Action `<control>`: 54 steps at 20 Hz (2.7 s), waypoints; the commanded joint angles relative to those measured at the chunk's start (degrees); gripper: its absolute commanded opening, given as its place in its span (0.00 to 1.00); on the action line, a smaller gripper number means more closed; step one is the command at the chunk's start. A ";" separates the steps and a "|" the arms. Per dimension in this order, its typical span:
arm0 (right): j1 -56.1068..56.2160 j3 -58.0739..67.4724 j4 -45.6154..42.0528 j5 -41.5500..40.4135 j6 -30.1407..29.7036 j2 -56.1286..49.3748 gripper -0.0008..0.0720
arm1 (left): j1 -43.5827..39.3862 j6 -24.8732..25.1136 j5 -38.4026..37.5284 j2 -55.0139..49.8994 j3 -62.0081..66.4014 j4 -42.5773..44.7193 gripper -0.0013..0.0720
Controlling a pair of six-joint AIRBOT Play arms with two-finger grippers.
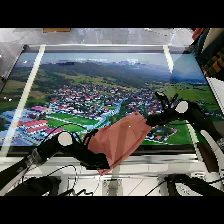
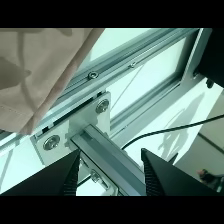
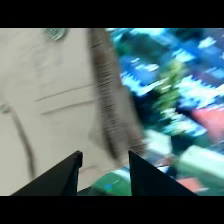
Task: Fold the clothes and pants, and hang the long-sleeved shirts on hangers.
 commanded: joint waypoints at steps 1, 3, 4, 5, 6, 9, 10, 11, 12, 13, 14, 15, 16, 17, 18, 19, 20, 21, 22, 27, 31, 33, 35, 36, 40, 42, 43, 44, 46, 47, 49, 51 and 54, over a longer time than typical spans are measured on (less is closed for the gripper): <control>-3.17 2.97 -4.07 -1.55 -2.40 -0.20 0.53 | 1.46 1.73 0.13 -0.02 0.07 -0.52 0.43; -7.04 7.50 -4.00 -1.60 -2.43 -1.55 0.53 | 3.54 4.57 0.22 0.00 0.31 -0.61 0.02; -8.81 10.19 -3.98 -1.25 -2.49 -2.78 0.53 | 4.50 6.32 0.22 0.02 0.96 -0.59 0.02; -10.40 13.27 -3.50 -0.42 -2.62 -4.59 0.53 | 5.44 7.72 0.24 0.02 2.27 -0.57 0.02; -11.47 16.13 -1.68 1.01 -4.50 -6.78 0.53 | 6.27 9.16 0.26 0.02 3.93 -0.44 0.02; -9.44 19.91 5.49 9.38 -19.39 -12.00 0.53 | 8.63 10.49 0.22 0.02 11.69 5.64 0.02; -7.72 19.80 5.75 9.60 -21.14 -13.11 0.58 | 9.42 10.49 0.22 0.02 14.32 7.32 0.02; -6.16 19.78 4.20 9.05 -21.11 -14.08 0.69 | 10.10 10.51 0.26 0.02 16.31 7.72 0.02; -4.76 19.78 2.34 8.04 -20.37 -15.13 0.74 | 10.67 10.51 0.28 0.02 17.81 7.69 0.02; -3.74 19.78 1.42 7.69 -18.03 -16.20 0.75 | 11.04 10.56 0.28 0.02 18.84 7.74 0.02; -2.82 19.78 1.55 7.98 -17.00 -17.29 0.75 | 11.08 10.56 0.31 0.02 19.23 7.85 0.02; -1.46 19.76 1.55 8.98 -16.85 -18.38 0.75 | 11.06 10.56 0.26 0.00 19.21 7.98 0.02; -0.26 19.76 1.55 9.77 -16.90 -19.06 0.75 | 11.02 10.56 0.26 0.00 19.21 8.26 0.02; 1.05 19.69 1.57 9.86 -16.90 -19.30 0.75 | 10.99 10.56 0.28 0.00 19.21 8.31 0.02; 2.49 19.71 1.55 9.81 -16.96 -19.41 0.75 | 11.02 10.56 0.28 0.00 19.21 8.31 0.02; 3.72 19.71 1.46 9.62 -17.14 -19.50 0.75 | 11.02 10.58 0.28 0.00 19.21 8.33 0.02; 4.72 19.71 1.31 9.62 -16.98 -19.78 0.75 | 11.02 10.75 0.31 0.00 19.19 8.37 0.02; 5.33 19.67 0.68 9.64 -16.31 -20.39 0.75 | 11.02 10.75 0.28 0.00 19.19 8.37 0.02; 5.35 19.65 -0.57 9.25 -14.99 -21.20 0.75 | 11.02 10.73 0.26 0.00 19.17 8.37 0.02; 3.32 19.85 -3.23 7.74 -10.36 -24.76 0.75 | 11.02 10.75 0.26 0.00 19.17 8.57 0.02; -1.55 19.91 -0.24 8.39 -9.79 -25.35 0.75 | 11.02 10.73 0.26 0.00 19.17 8.57 0.02; -4.85 19.89 4.44 10.36 -9.88 -25.57 0.75 | 11.02 10.73 0.28 0.00 19.17 8.57 0.02; -7.50 19.89 9.90 15.06 -10.47 -26.82 0.75 | 11.02 10.75 0.28 0.00 19.17 8.55 0.02; -8.37 19.89 12.31 18.10 -11.30 -27.98 0.74 | 11.02 10.75 0.28 0.00 19.17 8.57 0.02; -8.57 19.91 19.87 24.50 -13.00 -32.63 0.74 | 11.02 10.73 0.28 0.00 19.17 8.52 0.02; -8.74 19.91 21.03 27.65 -14.03 -33.35 0.68 | 11.02 10.73 0.28 0.00 19.17 8.52 0.02; -9.01 19.91 20.57 28.74 -14.32 -33.33 0.68 | 11.02 10.75 0.28 0.00 19.17 8.55 0.02; -9.25 19.91 20.57 29.18 -14.43 -33.31 0.68 | 11.02 10.73 0.28 0.00 19.17 8.55 0.02; -9.94 20.09 20.70 28.85 -14.36 -33.27 0.73 | 11.02 10.75 0.31 0.00 19.17 8.55 0.02; -10.27 20.65 20.52 28.72 -14.38 -33.27 0.79 | 11.02 10.73 0.28 0.00 19.17 8.55 0.02; -10.58 22.88 20.41 28.63 -14.38 -33.27 0.79 | 11.02 10.73 0.31 0.00 19.17 8.55 0.02; -10.69 25.92 20.41 27.61 -14.45 -33.27 0.79 | 11.02 10.75 0.31 -0.02 19.17 8.55 0.02; -10.56 28.55 20.63 19.61 -14.45 -33.20 0.79 | 11.02 10.75 0.50 -0.02 19.17 8.55 0.02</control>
